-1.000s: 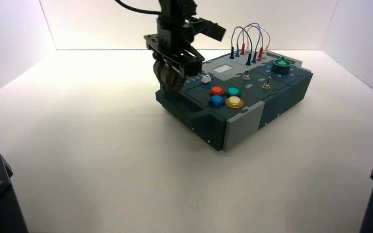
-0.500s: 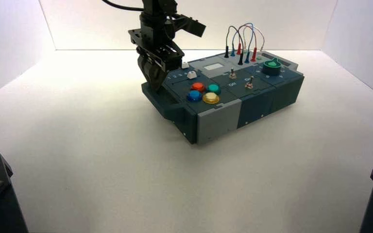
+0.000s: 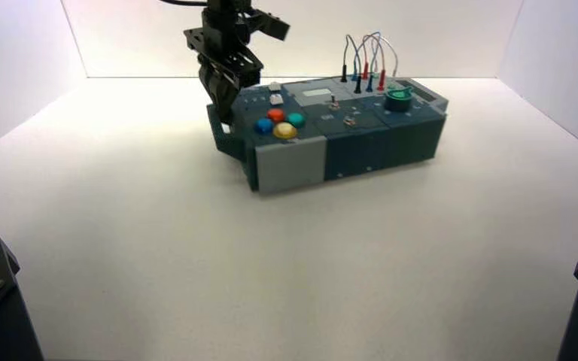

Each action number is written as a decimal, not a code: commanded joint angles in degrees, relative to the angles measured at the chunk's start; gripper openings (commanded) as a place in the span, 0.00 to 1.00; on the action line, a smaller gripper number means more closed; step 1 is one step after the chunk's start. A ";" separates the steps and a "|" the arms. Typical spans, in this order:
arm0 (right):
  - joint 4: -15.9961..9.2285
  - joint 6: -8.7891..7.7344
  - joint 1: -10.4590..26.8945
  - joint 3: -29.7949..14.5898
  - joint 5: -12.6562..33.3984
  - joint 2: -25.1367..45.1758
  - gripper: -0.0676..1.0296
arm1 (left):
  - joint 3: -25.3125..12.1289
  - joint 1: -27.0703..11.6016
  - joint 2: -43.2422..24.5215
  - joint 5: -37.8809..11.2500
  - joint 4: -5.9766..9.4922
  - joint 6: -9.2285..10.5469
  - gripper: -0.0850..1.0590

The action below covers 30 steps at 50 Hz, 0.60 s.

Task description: Move the top slider to position 1.

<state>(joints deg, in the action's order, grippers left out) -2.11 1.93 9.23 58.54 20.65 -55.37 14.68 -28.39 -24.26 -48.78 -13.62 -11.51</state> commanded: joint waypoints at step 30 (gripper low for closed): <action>0.00 -0.09 0.09 -1.32 -0.97 0.18 0.04 | 0.53 2.29 1.14 -0.70 -0.09 -0.44 0.05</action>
<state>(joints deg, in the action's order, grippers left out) -2.11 1.85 9.23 58.54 20.39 -55.28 11.07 -25.31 -25.66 -49.48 -14.15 -12.30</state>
